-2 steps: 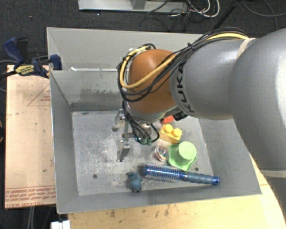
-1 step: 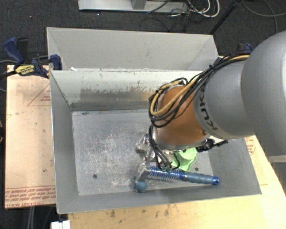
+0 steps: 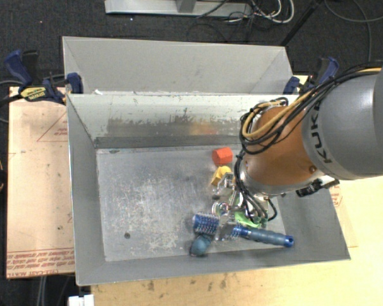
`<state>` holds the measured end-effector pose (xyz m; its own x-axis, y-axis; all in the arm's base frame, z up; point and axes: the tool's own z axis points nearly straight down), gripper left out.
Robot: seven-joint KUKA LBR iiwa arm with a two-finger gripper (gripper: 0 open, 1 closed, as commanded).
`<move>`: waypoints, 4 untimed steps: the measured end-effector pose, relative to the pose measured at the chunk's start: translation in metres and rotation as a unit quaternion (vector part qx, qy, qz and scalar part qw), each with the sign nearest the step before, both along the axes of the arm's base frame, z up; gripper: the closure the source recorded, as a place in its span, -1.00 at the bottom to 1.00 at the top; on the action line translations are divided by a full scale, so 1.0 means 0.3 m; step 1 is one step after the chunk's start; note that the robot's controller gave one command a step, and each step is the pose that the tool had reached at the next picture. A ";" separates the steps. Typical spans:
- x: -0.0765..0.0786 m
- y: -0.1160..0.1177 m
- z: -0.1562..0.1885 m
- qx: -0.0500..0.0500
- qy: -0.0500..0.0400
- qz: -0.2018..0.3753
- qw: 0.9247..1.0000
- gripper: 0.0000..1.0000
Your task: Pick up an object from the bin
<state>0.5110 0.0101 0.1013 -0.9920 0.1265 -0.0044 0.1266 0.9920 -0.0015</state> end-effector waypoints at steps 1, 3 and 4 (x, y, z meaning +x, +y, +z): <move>-0.057 0.061 0.015 0.002 0.003 -0.004 1.000 -1.00; -0.070 0.067 -0.080 0.002 0.000 -0.058 0.998 -1.00; -0.063 0.067 -0.073 0.003 -0.004 -0.059 0.998 1.00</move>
Offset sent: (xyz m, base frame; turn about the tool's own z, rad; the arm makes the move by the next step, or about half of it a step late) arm -0.0165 0.0167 0.0049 0.0105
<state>0.4922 0.0303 0.0794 -0.9702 0.2422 -0.0108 0.2422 0.9702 0.0060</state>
